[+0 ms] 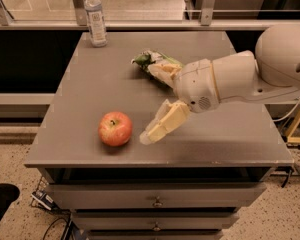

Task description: Move apple near blue plastic bottle

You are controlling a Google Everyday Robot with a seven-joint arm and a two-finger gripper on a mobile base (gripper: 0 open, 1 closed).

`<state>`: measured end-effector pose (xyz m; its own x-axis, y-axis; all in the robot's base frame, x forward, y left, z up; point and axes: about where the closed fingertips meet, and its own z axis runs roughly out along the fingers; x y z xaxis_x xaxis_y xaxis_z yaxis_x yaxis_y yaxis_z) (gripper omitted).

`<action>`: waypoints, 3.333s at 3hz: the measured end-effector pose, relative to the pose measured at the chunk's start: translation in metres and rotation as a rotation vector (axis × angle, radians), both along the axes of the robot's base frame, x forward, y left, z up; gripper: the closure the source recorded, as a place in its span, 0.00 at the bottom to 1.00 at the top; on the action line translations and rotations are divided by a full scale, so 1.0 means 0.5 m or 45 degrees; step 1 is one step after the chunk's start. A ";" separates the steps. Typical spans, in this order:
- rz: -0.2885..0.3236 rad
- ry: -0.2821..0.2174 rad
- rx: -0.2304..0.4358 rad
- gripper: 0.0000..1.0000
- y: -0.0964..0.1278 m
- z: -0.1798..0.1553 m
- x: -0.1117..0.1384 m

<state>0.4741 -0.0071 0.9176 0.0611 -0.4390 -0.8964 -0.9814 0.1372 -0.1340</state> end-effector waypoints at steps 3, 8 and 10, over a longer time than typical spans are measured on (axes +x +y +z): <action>0.171 0.008 0.078 0.00 0.098 -0.123 -0.031; 0.273 0.020 0.197 1.00 0.144 -0.152 -0.041; 0.197 0.050 0.168 1.00 0.118 -0.069 0.050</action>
Offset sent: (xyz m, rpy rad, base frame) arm -0.0217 0.0500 -0.0673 0.0783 0.0064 0.1318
